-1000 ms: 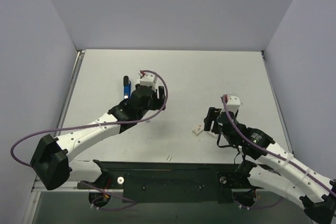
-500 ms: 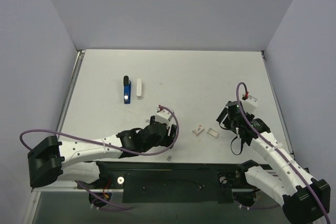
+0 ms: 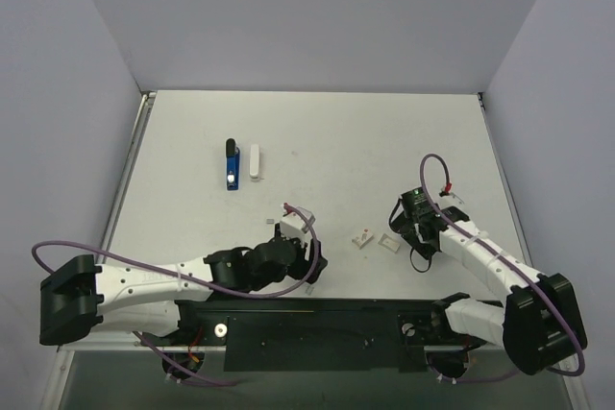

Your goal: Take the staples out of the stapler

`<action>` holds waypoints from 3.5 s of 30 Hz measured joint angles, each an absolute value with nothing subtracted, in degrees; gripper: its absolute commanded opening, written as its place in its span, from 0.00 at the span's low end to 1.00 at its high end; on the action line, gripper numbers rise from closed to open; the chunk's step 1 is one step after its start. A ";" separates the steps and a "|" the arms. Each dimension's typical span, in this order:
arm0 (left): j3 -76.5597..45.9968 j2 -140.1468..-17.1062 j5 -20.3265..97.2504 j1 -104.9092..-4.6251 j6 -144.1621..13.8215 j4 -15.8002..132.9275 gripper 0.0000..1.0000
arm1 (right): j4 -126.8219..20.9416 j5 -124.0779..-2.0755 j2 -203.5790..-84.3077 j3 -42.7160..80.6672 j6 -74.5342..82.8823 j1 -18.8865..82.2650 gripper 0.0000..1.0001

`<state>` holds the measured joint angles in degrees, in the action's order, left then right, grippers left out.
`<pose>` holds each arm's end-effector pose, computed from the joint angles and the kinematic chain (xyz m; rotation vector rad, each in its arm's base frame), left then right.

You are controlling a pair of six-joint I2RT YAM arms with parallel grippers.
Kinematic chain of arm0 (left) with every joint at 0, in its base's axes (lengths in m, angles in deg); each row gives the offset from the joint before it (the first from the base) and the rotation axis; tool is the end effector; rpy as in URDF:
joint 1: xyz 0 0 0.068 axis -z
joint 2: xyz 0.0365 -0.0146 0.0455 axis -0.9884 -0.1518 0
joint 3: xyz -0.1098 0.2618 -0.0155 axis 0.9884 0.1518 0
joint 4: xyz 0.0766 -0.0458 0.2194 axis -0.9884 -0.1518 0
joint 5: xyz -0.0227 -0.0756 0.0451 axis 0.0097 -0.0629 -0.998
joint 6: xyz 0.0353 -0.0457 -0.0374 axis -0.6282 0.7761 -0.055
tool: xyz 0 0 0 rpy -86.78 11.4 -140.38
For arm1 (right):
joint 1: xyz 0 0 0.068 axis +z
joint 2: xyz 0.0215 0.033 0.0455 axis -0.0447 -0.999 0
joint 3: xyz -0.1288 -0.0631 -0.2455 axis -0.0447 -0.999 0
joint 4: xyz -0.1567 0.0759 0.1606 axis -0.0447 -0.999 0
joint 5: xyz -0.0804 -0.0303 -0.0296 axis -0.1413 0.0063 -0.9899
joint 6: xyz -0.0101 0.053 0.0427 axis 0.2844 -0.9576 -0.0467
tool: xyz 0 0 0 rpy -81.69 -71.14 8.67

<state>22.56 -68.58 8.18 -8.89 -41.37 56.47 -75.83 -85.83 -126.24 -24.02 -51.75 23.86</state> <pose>0.0896 -0.2136 0.2382 0.4563 2.1065 -0.7329 0.1818 0.0554 0.1964 0.9815 2.2929 0.2929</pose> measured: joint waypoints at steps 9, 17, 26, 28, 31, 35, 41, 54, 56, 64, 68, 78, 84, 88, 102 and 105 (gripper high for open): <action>26.41 -63.80 8.25 -8.52 -40.28 56.97 0.74 | -74.80 -84.87 -135.83 -23.99 -55.64 23.86 0.61; 27.83 -60.26 8.16 -8.45 -39.74 57.00 0.74 | -73.93 -84.85 -138.21 -22.33 -57.00 24.87 0.57; 29.29 -58.03 7.96 -8.43 -39.23 56.62 0.74 | -73.08 -85.02 -142.85 -18.81 -59.45 31.14 0.51; 29.49 -57.33 7.94 -8.36 -38.95 56.62 0.74 | -72.92 -85.07 -143.46 -18.29 -60.04 32.17 0.49; 29.84 -56.17 7.92 -8.12 -38.36 56.49 0.73 | -72.70 -85.18 -144.29 -17.68 -61.06 33.54 0.47; 30.30 -54.75 7.83 -7.93 -38.05 56.08 0.73 | -72.62 -85.22 -145.23 -16.89 -62.05 35.31 0.46; 30.34 -53.24 7.55 -7.53 -37.79 54.13 0.73 | -71.96 -85.24 -147.79 -14.62 -63.03 39.47 0.45; 30.34 -49.11 5.05 -6.85 -36.61 47.68 0.73 | -69.91 -84.41 -149.38 -12.98 -64.21 44.32 0.48; 30.32 -48.39 4.64 -6.77 -36.48 46.79 0.73 | -70.78 -84.52 -148.42 -13.13 -64.01 44.58 0.52; 30.01 -47.67 2.50 -6.72 -36.43 43.73 0.73 | -76.51 -90.07 -134.35 -13.74 -60.49 46.94 0.61; 29.49 -46.68 1.29 -6.70 -36.35 42.44 0.73 | -77.86 -90.84 -128.36 -15.78 -58.05 51.31 0.62; 27.92 -39.99 -2.18 -6.70 -33.83 37.74 0.74 | -79.41 -91.30 -130.32 -16.89 -63.47 70.33 0.62; 26.52 -38.18 -3.80 -6.70 -32.33 34.05 0.73 | -79.55 -91.30 -140.66 -11.05 -67.75 75.90 0.62; 26.36 -37.18 -4.17 -6.68 -31.23 31.73 0.73 | -79.46 -91.27 -145.51 -7.25 -70.79 78.00 0.62; 25.60 -31.45 -6.84 -6.70 -27.23 24.19 0.73 | -79.35 -89.24 -154.52 -1.13 -76.78 80.45 0.61; 25.56 -29.98 -7.34 -6.68 -26.77 23.07 0.73 | -79.17 -88.26 -156.90 -0.15 -77.61 80.69 0.59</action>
